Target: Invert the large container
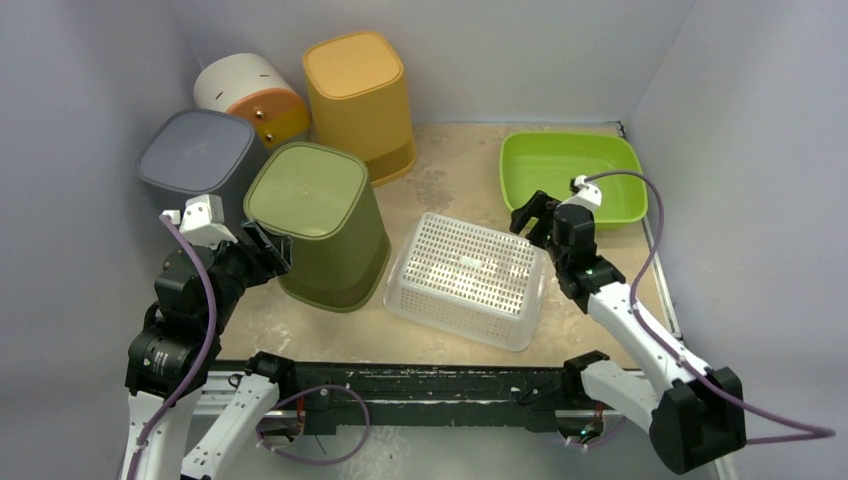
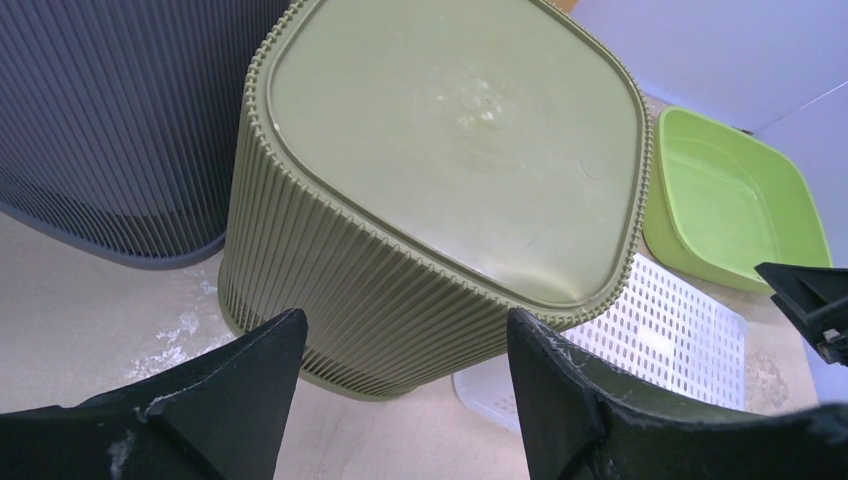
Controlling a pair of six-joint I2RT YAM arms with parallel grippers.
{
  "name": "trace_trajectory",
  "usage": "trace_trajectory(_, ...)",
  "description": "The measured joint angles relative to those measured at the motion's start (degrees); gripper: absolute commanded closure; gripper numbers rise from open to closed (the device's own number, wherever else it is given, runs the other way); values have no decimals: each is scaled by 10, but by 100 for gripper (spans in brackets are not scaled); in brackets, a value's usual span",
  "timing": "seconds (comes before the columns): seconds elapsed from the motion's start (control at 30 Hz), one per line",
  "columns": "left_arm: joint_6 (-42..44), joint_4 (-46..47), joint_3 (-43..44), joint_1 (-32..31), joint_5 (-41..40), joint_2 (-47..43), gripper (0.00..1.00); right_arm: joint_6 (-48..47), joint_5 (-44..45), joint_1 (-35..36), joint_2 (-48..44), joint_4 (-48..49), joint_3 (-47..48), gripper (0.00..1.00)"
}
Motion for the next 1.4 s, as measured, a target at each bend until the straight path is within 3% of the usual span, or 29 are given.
trace_trajectory(0.13, 0, 2, 0, 0, 2, 0, 30, -2, -8, 0, -41, -13, 0, 16)
trace_trajectory(0.27, -4, 10, -2, 0, 5, 0, 30, -36, -6, 0, -17, -19, 9, 16)
trace_trajectory(0.53, -5, 12, -16, 0, 10, 0, 30, -148, 10, 0, 257, -70, 219, 19)
trace_trajectory(0.8, -7, 12, -27, 0, 14, -6, 30, -202, 30, 0, 412, -86, 382, 37)
trace_trajectory(1.07, -10, 12, -40, 0, 14, -11, 30, -214, 43, 0, 513, -89, 429, 39)
trace_trajectory(1.2, -10, 12, -47, 0, 14, -11, 30, -218, 57, 0, 541, -91, 432, 53)
trace_trajectory(1.27, -10, 12, -47, 0, 14, -11, 30, -220, 66, 0, 548, -91, 432, 72)
trace_trajectory(1.4, -10, 12, -47, 0, 14, -11, 30, -223, 79, 1, 550, -92, 432, 93)
